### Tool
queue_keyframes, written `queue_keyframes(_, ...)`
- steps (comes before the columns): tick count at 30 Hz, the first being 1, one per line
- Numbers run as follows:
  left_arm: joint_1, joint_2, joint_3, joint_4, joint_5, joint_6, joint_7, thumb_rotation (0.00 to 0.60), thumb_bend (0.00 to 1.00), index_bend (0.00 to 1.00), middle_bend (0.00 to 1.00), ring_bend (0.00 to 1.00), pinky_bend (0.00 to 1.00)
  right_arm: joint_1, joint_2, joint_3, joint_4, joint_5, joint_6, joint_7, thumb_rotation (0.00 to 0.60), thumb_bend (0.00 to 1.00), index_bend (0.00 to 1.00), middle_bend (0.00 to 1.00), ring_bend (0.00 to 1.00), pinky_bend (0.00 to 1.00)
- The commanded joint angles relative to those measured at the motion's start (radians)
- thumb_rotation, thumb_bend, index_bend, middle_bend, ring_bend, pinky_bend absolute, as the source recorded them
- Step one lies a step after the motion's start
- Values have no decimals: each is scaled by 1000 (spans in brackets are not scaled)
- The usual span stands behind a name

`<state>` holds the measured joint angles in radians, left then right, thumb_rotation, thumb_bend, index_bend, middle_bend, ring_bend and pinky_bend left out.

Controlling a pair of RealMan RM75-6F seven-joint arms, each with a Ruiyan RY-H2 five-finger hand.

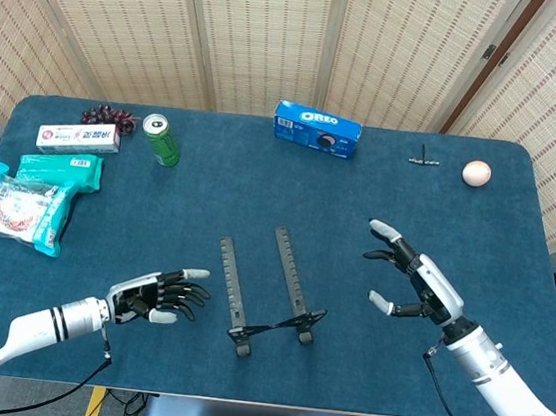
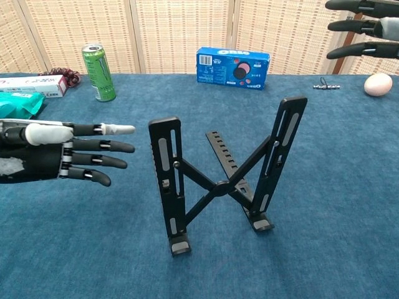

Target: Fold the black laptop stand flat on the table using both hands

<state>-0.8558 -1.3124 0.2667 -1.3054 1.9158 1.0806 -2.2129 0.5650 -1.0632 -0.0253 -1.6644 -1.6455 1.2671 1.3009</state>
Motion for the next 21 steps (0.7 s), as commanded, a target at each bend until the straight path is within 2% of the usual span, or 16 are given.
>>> queue_keyframes(1, -22, -28, 11, 11, -11, -12, -15, 600, 152, 27, 208, 168, 317, -4, 1, 1, 2, -1, -1, 1, 600, 229, 0, 0, 0, 212)
queue_keyframes(8, -45, -79, -9, -1, -94, -66, 55, 600, 152, 5, 126, 90, 271, -15, 0, 2, 14, -6, -2, 15, 600, 229, 0, 0, 0, 212)
queue_keyframes(15, -51, -102, -28, -37, -144, -65, 86, 600, 151, 0, 109, 83, 231, -23, -2, 3, 27, -13, -1, 31, 600, 229, 0, 0, 0, 212)
queue_keyframes(21, -50, -117, -16, -57, -141, -44, 81, 600, 151, 0, 108, 82, 231, -30, 1, 3, 28, -19, 4, 35, 600, 229, 0, 0, 0, 212)
